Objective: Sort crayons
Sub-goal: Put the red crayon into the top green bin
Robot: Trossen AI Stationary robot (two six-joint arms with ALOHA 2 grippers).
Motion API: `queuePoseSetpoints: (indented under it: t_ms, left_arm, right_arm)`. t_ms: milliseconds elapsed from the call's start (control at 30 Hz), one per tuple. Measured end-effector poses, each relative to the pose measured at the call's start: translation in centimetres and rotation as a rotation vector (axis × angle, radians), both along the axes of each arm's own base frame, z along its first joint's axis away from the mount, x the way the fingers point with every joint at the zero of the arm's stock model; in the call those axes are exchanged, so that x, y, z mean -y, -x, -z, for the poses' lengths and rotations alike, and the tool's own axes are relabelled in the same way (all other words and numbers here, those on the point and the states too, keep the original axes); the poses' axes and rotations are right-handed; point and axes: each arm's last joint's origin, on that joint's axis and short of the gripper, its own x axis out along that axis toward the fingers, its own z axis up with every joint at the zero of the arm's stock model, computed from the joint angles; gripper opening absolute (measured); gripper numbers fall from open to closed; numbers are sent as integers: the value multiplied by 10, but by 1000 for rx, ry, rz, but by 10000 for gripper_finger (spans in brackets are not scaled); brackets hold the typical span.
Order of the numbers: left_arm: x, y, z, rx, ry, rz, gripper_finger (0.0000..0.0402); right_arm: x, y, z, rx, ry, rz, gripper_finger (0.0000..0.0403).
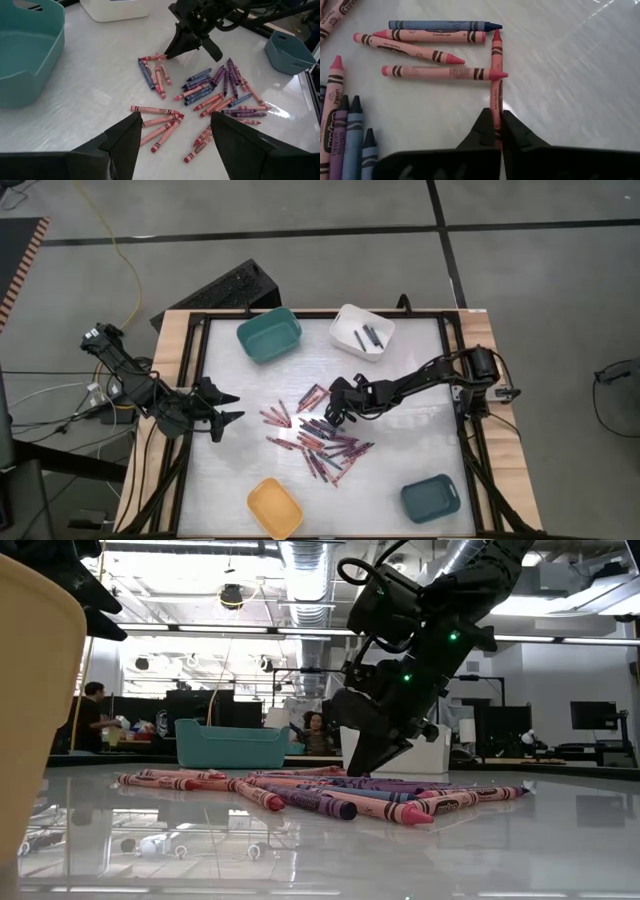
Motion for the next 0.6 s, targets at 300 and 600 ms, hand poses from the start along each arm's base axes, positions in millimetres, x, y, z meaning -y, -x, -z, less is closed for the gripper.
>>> queuePoseSetpoints:
  t_ms: [300,600]
  left_arm:
    - [0,0,0,-3,5,6,228]
    - [0,0,0,-1,0,3,228]
  right_arm:
    - [-5,7,-34,88,-30,-39,3]
    - [9,8,-67,239,53,-28,3]
